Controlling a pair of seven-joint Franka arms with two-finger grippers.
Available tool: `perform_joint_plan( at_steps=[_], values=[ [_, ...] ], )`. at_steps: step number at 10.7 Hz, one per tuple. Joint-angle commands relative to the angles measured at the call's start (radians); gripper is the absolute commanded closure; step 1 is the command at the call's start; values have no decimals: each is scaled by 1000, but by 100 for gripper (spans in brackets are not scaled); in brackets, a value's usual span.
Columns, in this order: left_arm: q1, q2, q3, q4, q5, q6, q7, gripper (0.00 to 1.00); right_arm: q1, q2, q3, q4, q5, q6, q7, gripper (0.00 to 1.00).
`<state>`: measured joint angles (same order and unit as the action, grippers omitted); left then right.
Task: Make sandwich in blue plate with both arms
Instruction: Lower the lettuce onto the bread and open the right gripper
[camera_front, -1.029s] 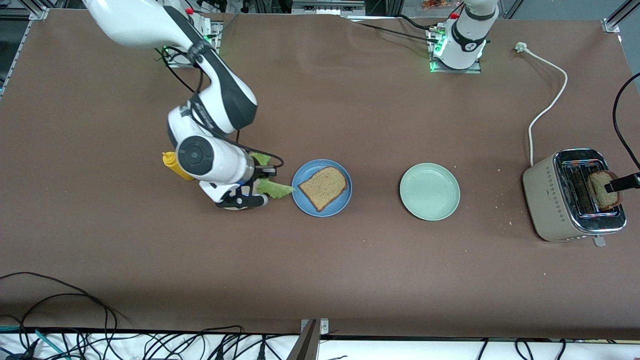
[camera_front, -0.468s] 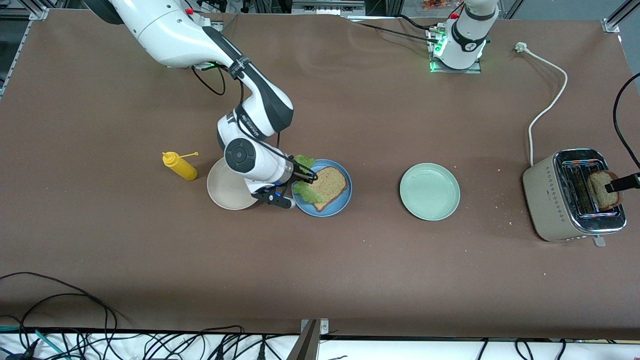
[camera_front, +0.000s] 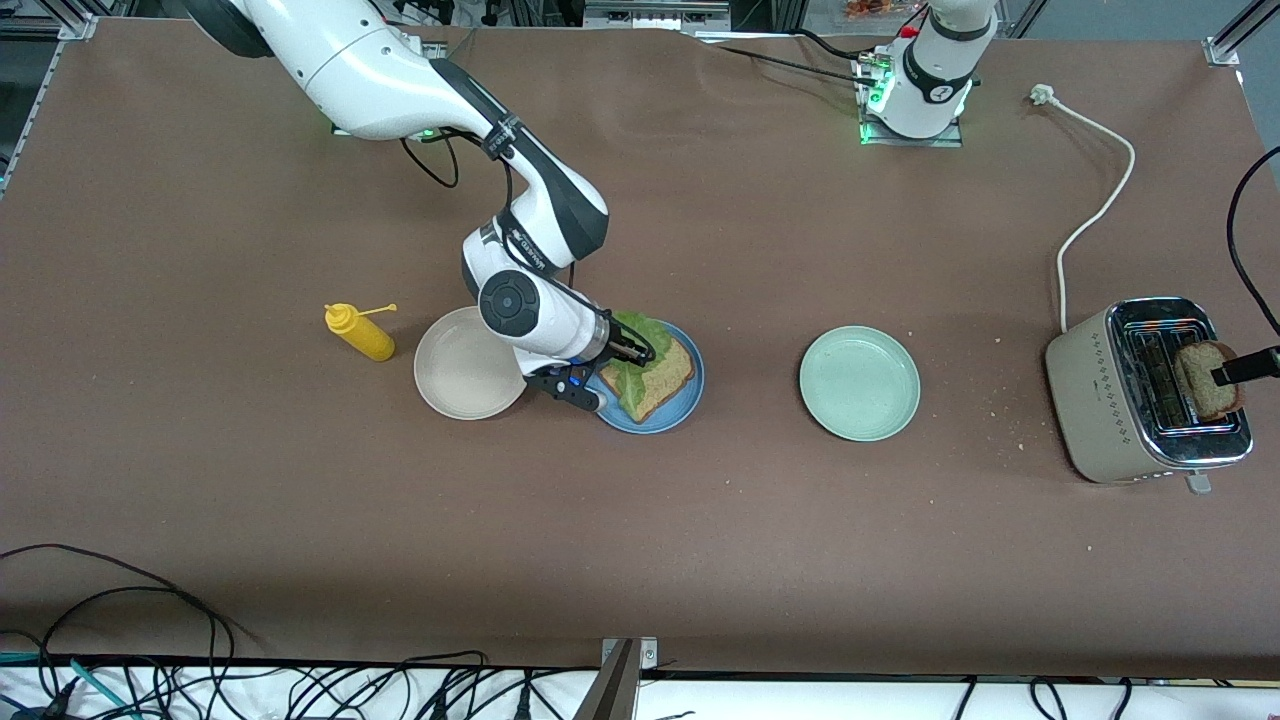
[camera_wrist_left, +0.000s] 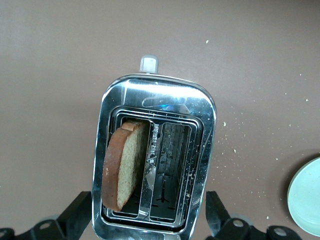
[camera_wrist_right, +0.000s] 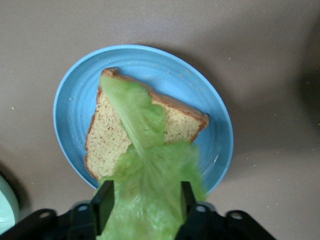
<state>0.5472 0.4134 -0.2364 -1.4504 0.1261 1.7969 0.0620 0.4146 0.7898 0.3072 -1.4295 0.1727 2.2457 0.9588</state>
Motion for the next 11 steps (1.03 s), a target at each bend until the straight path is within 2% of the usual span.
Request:
perform_joint_plan(
  at_steps=[1, 2, 4, 6, 8, 10, 11],
  values=[
    [4, -4, -4, -1, 24, 3, 15, 0, 6, 6, -3, 78, 4, -3, 6, 0],
    [4, -4, -4, -1, 26, 3, 15, 0, 4, 6, -6, 92, -1, -3, 3, 0],
    [5, -4, -4, 1, 24, 3, 15, 0, 3, -9, -7, 89, -123, -35, 3, 0],
    [5, -4, -4, 1, 26, 3, 15, 0, -3, -62, -31, 92, -221, -214, -6, 0],
    [5, -4, -4, -1, 24, 3, 15, 0, -5, -109, -75, 89, -295, -323, -61, 0],
    [5, -4, -4, -1, 26, 3, 15, 0, -7, -168, -147, 87, -326, -427, -263, 0],
    [5, -4, -4, -1, 26, 3, 15, 0, -7, -208, -193, 83, -326, -537, -385, 0]
  ],
)
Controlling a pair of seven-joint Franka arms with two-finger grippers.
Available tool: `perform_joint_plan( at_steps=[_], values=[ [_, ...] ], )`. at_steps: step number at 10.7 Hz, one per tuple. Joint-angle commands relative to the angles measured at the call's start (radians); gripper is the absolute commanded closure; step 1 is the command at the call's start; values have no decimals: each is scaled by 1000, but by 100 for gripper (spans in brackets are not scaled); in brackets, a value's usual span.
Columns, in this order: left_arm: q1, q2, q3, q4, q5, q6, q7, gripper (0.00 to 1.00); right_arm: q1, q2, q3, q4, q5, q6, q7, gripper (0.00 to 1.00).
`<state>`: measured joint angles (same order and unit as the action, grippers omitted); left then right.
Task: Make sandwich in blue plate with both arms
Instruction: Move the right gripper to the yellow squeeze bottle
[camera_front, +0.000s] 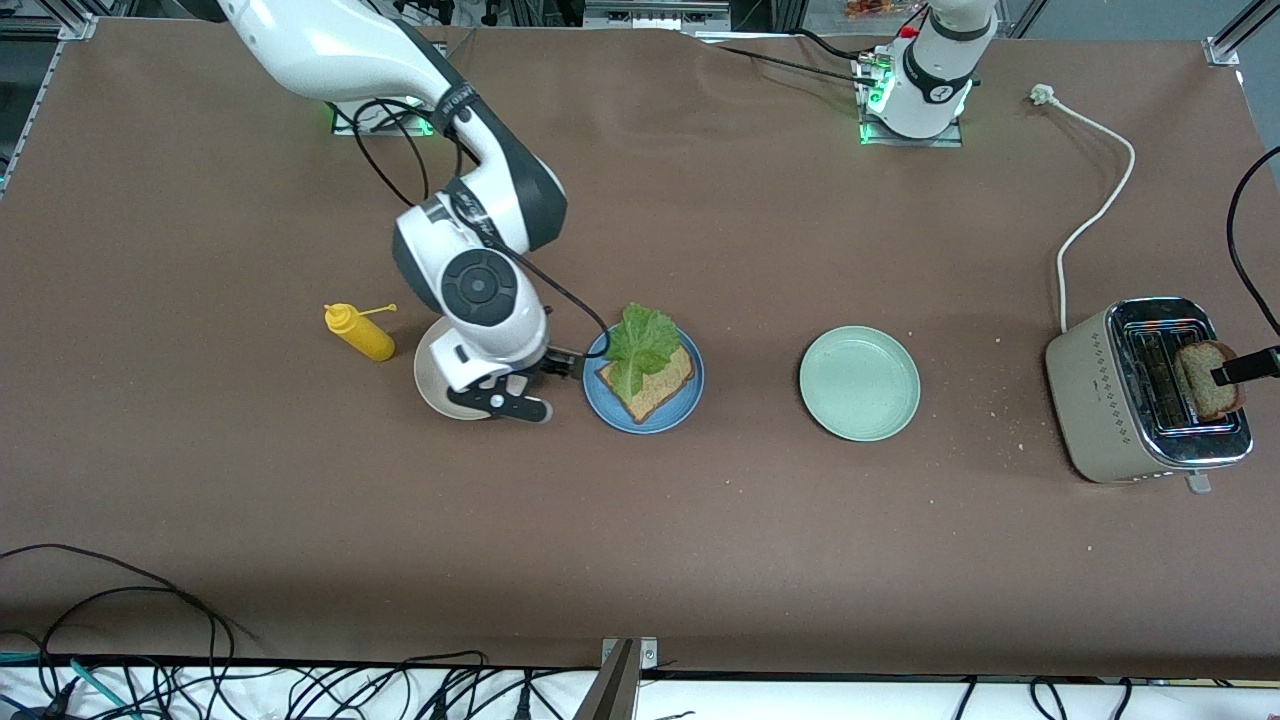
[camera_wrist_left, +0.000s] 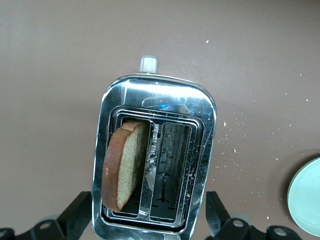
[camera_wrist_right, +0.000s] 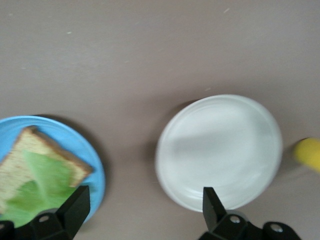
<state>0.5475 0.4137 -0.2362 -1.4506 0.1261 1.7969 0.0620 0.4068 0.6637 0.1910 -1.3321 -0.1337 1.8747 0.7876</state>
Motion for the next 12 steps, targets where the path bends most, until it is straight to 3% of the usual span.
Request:
perform_joint_plan(
  at_steps=[1, 3, 5, 9, 10, 12],
  values=[
    [5, -4, -5, -1, 26, 2, 15, 0, 1, -119, -122, -15, -18, -258, -326, 0],
    [5, -4, -5, -1, 24, 2, 15, 0, -3, -205, -168, -53, -7, -353, -437, 0],
    [5, -4, -5, -1, 26, 2, 15, 0, -81, -297, -167, -218, -1, -307, -514, 0],
    [5, -4, -5, -1, 24, 2, 15, 0, -271, -542, -168, -736, 0, 148, -857, 0],
    [5, -4, -5, -1, 24, 2, 15, 0, -316, -574, -168, -795, 6, 208, -963, 0],
    [5, -4, -5, -1, 24, 2, 15, 0, -408, -584, -214, -805, 182, 207, -1331, 0]
  ],
)
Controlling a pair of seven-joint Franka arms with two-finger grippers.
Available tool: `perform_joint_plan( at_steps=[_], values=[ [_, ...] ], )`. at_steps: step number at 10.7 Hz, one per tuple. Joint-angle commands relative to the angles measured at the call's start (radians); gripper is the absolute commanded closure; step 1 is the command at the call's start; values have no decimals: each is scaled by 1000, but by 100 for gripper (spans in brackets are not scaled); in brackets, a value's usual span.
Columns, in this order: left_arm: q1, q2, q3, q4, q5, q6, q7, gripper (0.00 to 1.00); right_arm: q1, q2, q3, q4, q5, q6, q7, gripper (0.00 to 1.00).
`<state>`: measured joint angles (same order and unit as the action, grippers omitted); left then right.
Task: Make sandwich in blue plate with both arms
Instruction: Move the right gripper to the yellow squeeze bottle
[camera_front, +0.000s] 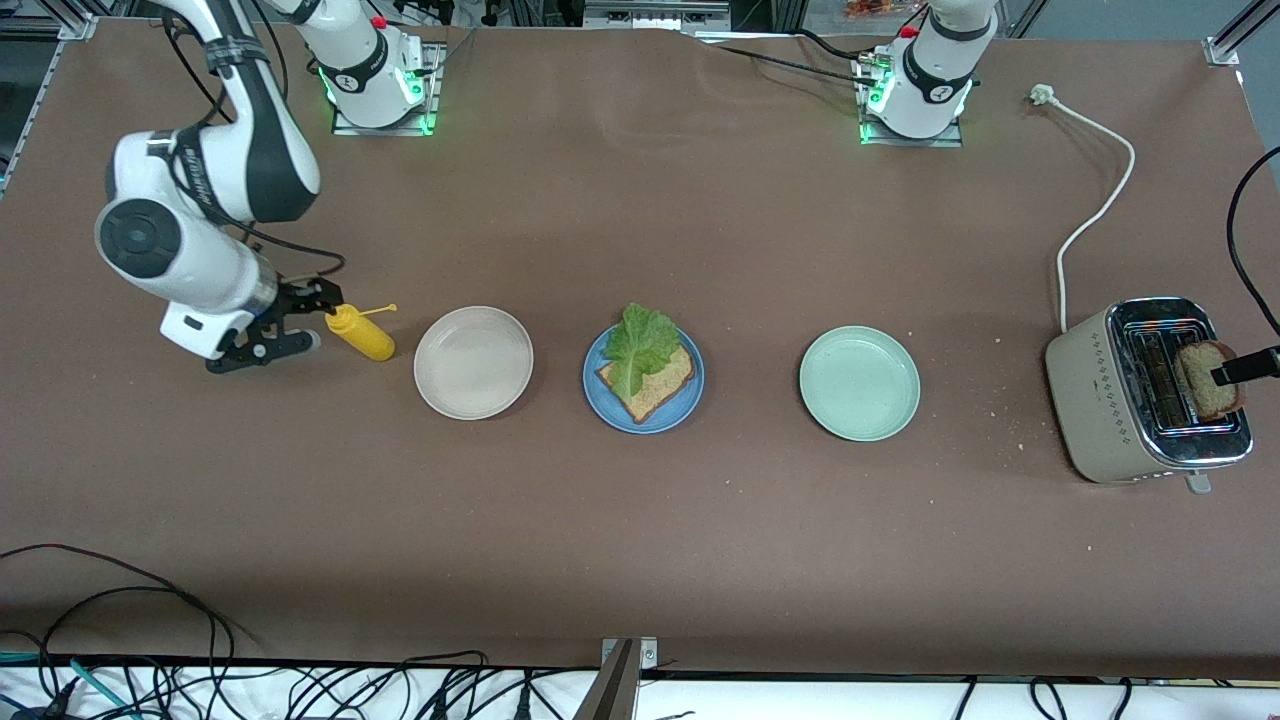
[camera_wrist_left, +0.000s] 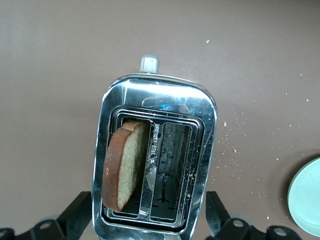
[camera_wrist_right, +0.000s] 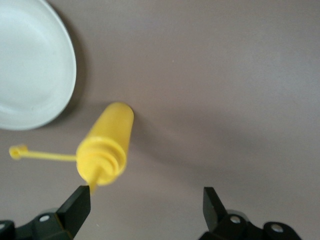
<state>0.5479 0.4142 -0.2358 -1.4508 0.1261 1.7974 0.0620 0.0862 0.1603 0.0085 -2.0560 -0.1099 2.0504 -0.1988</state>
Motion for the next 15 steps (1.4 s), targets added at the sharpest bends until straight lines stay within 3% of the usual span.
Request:
perform_joint_plan(
  at_steps=[1, 3, 5, 9, 12, 15],
  values=[
    [4, -5, -5, 0, 24, 2, 15, 0, -114, -64, -79, -81, 299, 25, -578, 0],
    [4, -5, -5, 0, 24, 2, 15, 0, -134, -13, -145, -82, 403, 22, -843, 0],
    [4, -5, -5, 0, 24, 2, 15, 0, -163, 33, -156, -81, 496, 27, -1079, 0],
    [4, -5, -5, 0, 24, 2, 15, 0, -206, 180, -157, -67, 834, 22, -1605, 0],
    [4, -5, -5, 0, 24, 2, 15, 0, -206, 214, -153, -62, 953, -37, -1786, 0],
    [4, -5, -5, 1, 26, 2, 15, 0, -197, 286, -151, -55, 1133, -139, -1944, 0]
  ],
)
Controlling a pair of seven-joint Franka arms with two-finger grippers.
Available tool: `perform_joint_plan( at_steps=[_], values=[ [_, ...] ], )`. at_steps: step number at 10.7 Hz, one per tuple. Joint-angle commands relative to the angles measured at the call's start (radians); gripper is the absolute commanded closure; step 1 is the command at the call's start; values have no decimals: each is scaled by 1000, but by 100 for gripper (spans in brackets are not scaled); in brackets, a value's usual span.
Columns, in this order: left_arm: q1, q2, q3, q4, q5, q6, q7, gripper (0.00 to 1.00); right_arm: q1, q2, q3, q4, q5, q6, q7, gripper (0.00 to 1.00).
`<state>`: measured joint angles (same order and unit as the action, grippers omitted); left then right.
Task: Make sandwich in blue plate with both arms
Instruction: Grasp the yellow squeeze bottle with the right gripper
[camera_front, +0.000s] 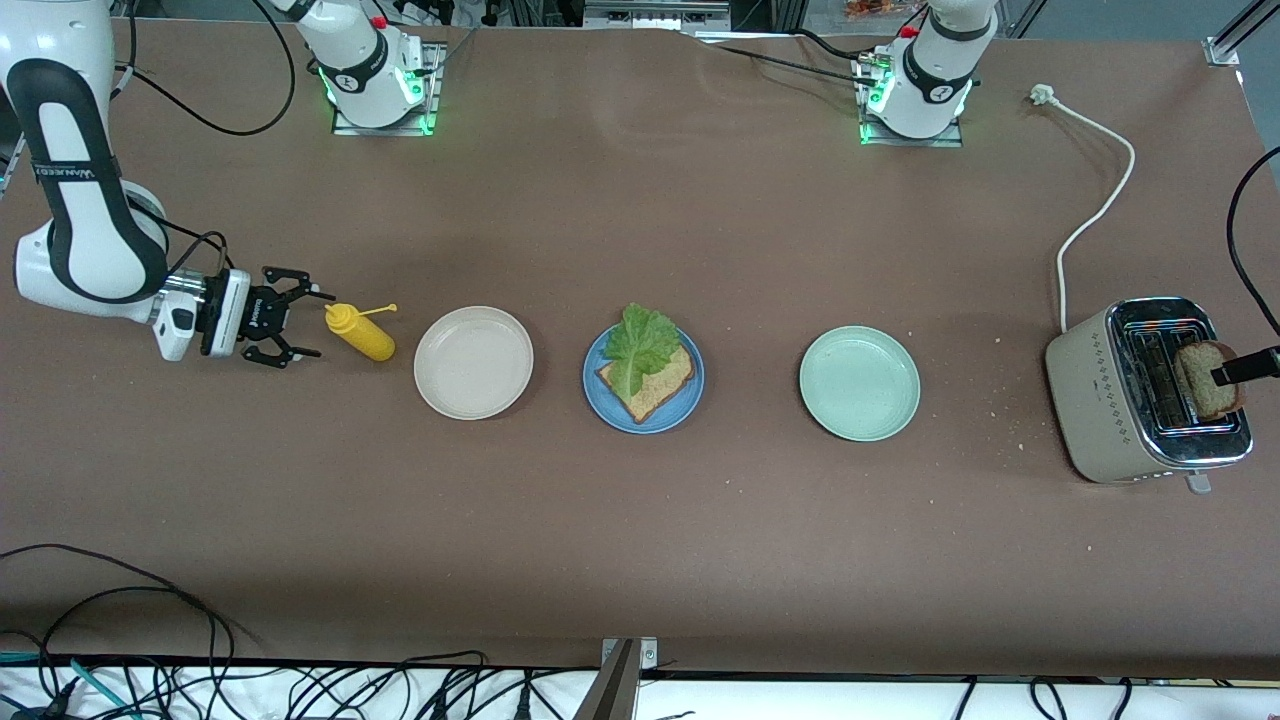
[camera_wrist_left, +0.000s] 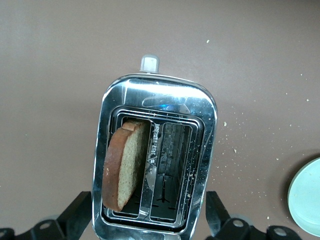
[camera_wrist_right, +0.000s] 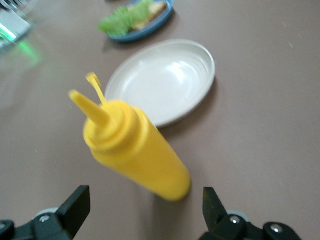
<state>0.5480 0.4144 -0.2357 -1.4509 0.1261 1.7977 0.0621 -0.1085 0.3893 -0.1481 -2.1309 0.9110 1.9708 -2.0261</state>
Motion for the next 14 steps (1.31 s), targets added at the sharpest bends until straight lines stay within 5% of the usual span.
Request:
perform_joint_plan(
  at_steps=[1, 4, 5, 7, 10, 14],
  values=[
    [4, -5, -5, 1, 24, 2, 15, 0, -2, 66, 7, 20, 146, -61, -150, 0],
    [4, -5, -5, 1, 24, 2, 15, 0, 6, 98, 10, 20, 195, -70, -242, 0],
    [4, -5, -5, 1, 24, 2, 15, 0, 10, 100, 13, 20, 200, -72, -249, 12],
    [4, -5, -5, 1, 26, 2, 15, 0, 19, 100, 15, 22, 201, -72, -247, 60],
    [4, -5, -5, 1, 26, 2, 15, 0, 41, 91, 15, 45, 186, -73, -173, 95],
    [4, -5, -5, 6, 26, 2, 15, 0, 84, 43, 21, 184, -73, -73, 261, 100]
  ],
)
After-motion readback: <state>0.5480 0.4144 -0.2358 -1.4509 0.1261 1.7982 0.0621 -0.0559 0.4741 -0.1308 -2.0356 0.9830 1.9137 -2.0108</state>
